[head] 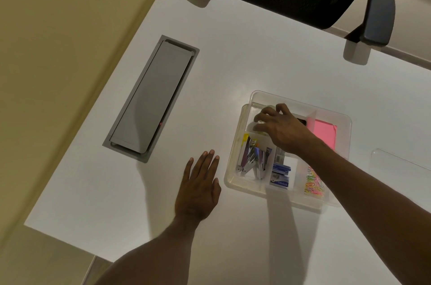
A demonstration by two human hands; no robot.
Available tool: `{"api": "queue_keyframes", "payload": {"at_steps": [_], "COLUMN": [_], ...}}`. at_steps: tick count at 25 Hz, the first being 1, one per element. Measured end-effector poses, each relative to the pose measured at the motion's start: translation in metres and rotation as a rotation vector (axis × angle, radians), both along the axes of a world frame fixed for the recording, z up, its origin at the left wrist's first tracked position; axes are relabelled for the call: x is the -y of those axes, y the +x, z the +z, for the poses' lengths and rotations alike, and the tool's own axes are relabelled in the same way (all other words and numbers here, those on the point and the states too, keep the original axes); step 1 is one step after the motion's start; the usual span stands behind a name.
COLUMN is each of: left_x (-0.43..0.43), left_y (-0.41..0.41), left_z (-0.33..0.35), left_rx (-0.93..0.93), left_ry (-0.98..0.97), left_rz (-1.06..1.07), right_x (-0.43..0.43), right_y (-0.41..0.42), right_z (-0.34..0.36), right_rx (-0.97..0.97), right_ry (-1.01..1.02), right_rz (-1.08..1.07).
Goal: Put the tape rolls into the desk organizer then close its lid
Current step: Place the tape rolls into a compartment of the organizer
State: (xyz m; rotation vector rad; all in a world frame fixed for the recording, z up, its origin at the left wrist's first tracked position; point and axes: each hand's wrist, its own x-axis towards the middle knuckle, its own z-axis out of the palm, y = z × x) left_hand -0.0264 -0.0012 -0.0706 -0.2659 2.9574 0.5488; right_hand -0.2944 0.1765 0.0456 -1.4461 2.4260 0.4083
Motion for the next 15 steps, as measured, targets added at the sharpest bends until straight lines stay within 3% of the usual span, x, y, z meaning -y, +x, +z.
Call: {"api": "queue_keyframes", "payload": {"at_steps": [10,15], "left_x": [0.0,0.001], "left_y": [0.001,0.0], "left_z": [-0.003,-0.003], "left_rx": [0.0,-0.002], "left_ry": [0.001,-0.007], "left_rz": [0.001,0.006], "right_x": [0.003,-0.002], "right_y": [-0.013,-0.015], "right_z": [-0.005,-0.011], "right_rx": [-0.082,-0.093], "right_ry": [-0.058,-0.034], "right_rz": [-0.077,-0.009]}}
